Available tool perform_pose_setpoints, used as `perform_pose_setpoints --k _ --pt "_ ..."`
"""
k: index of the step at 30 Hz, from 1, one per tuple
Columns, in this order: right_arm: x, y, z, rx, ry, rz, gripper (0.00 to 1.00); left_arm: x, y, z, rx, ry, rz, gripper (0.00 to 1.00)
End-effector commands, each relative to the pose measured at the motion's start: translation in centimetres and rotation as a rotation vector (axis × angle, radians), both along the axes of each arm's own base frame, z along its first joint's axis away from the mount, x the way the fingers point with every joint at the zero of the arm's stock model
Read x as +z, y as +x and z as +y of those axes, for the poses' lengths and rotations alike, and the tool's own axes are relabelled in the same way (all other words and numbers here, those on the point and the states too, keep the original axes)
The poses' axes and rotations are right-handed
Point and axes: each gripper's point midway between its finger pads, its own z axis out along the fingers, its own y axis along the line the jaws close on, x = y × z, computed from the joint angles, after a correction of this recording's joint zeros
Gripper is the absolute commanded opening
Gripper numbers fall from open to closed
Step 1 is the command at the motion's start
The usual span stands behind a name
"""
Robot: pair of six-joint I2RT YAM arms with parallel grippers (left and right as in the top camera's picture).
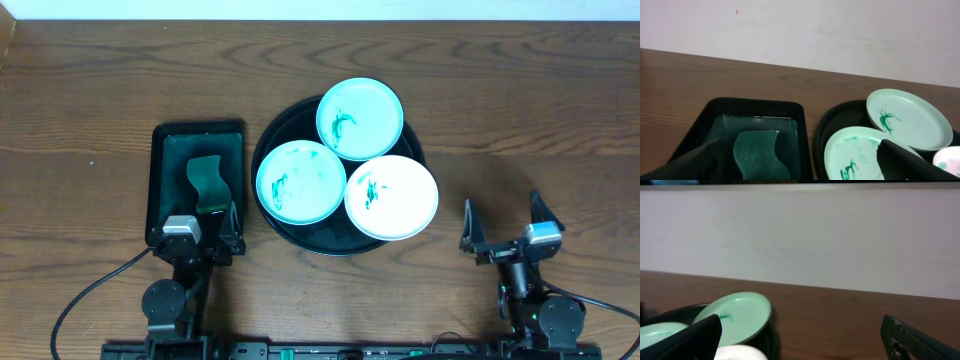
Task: Clean dirty plates on tray and stack at the side
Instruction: 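Reach the right gripper to the rim of the left plate and grip it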
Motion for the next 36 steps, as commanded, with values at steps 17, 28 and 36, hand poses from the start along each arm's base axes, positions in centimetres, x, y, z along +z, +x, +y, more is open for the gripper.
perform_pose_setpoints --k 17,28,36 --pt "6.1 10.4 13.7 0.734 0.033 0.692 0.99 3.4 5.7 1.1 0.047 -0.02 0.701 0.97" --pt "-2.1 8.1 22.7 0.982 -0.248 1.213 0.99 1.4 5.7 1.0 0.042 -0.029 1.0 0.97" --pt "-5.2 6.7 25.3 0.955 -0.22 1.366 0.99 1.2 5.3 1.0 0.042 -0.03 1.017 0.97"
